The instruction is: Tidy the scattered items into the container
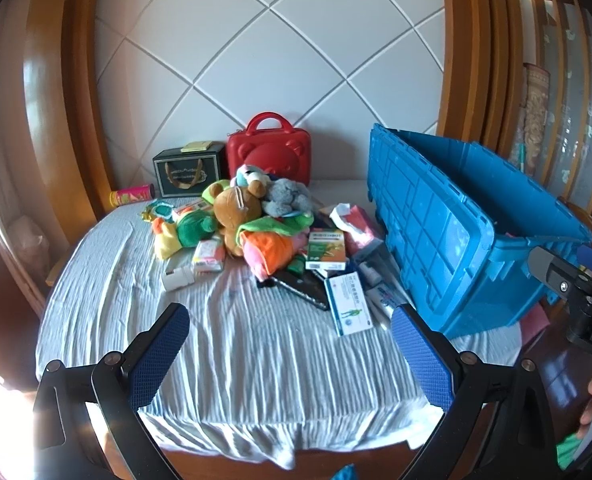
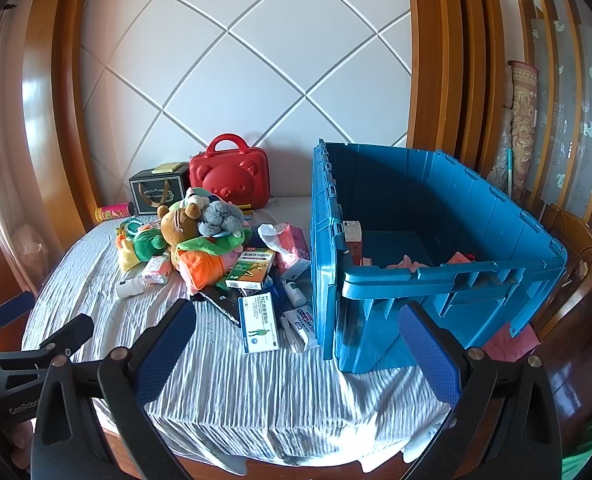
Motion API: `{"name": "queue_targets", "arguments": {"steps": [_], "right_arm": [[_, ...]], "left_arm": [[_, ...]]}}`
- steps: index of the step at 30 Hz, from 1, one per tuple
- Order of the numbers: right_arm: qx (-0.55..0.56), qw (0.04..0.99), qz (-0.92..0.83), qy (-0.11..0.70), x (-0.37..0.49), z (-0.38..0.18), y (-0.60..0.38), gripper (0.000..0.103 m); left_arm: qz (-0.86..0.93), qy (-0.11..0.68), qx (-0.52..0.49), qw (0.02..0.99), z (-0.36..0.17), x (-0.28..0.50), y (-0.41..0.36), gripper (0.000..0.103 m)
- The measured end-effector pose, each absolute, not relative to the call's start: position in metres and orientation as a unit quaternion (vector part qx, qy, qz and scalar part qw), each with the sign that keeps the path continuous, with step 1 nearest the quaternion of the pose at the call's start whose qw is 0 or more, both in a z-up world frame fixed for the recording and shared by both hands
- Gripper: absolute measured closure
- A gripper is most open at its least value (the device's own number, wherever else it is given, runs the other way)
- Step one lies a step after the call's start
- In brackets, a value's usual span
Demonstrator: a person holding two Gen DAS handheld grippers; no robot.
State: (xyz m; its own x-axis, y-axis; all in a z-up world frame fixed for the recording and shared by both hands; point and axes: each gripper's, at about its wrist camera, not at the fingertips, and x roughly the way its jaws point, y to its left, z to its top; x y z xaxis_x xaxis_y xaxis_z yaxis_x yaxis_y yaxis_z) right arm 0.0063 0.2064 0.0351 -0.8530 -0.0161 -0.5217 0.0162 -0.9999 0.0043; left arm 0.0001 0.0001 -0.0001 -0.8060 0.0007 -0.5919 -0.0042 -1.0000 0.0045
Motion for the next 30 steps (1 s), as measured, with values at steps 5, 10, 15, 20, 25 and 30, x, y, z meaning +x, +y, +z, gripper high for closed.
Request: {"name": "queue_targets", "arguments": {"steps": [5, 10, 15, 20, 25, 30], "right_arm": [[0.273, 0.011, -0.962, -0.011, 0.0100, 0.0402, 0.2076, 0.000], [0.279, 0.012, -0.960, -0.007, 0.0064, 0.0353, 0.2075, 0.000], [0.280, 0.013, -0.960, -0.005, 0.0079, 0.0379, 0.2048, 0.000], [0.279, 0.013, -0.960, -0.004, 0.0074, 0.0356, 0.2062, 0.000], [0.278, 0.014, -0.960, -0.001, 0.0109, 0.0378, 0.2023, 0.000], [0.277, 0.016, -0.961, 0.001, 0.0107, 0.0356, 0.2012, 0.000]], "left_arm": [[0.951, 0.001, -0.310, 0.006, -0.0005, 0.0008, 0.0010, 0.001], [0.951, -0.001, -0.309, 0.010, -0.0009, 0.0015, 0.0018, 0.001], [0.951, -0.003, -0.308, 0.015, -0.0013, 0.0022, 0.0027, 0.001], [0.952, -0.006, -0.307, 0.011, -0.0009, 0.0021, -0.0004, 0.001], [0.952, -0.006, -0.307, 0.005, -0.0004, 0.0022, -0.0042, 0.001], [0.951, -0.004, -0.308, 0.003, -0.0008, 0.0024, -0.0044, 0.001]]}}
